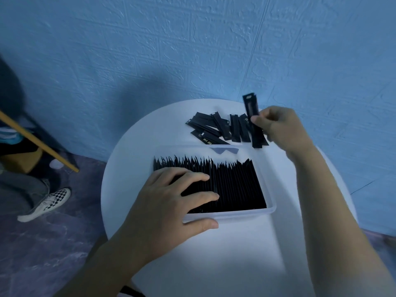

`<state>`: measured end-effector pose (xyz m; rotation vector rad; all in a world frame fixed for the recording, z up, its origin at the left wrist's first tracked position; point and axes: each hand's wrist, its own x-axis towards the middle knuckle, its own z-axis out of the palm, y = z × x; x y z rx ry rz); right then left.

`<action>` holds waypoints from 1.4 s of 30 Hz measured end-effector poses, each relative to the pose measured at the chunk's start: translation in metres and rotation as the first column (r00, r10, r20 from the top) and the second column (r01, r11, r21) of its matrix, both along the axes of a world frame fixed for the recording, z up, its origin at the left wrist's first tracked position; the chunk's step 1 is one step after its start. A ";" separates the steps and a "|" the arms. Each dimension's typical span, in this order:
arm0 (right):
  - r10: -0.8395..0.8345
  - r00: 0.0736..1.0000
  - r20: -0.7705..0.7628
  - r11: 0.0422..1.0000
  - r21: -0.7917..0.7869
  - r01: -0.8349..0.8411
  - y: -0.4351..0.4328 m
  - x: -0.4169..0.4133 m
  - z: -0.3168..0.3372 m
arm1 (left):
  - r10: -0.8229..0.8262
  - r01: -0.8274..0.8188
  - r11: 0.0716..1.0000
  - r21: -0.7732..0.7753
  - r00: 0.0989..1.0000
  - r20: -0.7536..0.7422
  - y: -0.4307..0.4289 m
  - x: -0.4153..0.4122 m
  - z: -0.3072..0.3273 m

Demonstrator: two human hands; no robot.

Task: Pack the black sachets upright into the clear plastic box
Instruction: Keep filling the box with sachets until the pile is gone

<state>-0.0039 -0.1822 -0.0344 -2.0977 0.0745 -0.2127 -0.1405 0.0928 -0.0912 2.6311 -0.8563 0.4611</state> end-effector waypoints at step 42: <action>0.417 0.807 -0.418 0.908 0.145 -0.393 0.066 -0.106 -0.008 | -0.040 0.039 0.999 0.005 0.997 0.068 0.008 0.001 -0.003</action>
